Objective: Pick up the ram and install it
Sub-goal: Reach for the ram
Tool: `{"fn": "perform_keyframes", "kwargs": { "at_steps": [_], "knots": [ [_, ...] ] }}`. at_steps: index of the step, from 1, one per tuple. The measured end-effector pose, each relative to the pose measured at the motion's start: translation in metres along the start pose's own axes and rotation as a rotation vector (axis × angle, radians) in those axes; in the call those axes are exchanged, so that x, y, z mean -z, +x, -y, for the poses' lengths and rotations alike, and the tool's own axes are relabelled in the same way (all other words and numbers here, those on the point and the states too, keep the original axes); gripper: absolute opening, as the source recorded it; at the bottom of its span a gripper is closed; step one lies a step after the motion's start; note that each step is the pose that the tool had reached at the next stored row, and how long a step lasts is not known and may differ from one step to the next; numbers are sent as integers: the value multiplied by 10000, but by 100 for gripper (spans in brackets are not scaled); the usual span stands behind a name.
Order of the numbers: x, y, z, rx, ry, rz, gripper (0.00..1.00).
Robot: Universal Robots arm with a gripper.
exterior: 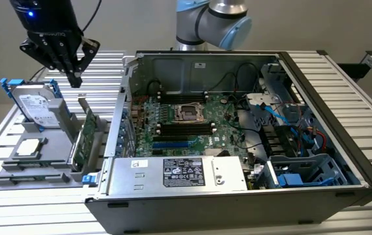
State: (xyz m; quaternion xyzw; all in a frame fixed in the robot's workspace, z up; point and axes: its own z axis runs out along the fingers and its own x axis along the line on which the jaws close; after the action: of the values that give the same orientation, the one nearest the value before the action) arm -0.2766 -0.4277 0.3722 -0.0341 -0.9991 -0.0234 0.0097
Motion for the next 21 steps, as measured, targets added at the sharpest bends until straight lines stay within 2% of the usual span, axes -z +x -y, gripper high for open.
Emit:
{"fn": "perform_keyframes", "kwargs": {
  "at_steps": [7,12,15,21],
  "knots": [
    [-55,303,158,0,1,-1,11],
    [-107,480,281,0,1,-2,11],
    [-144,551,359,1,2,-18,11],
    [-232,643,522,-5,7,-99,11]
  ]
}}
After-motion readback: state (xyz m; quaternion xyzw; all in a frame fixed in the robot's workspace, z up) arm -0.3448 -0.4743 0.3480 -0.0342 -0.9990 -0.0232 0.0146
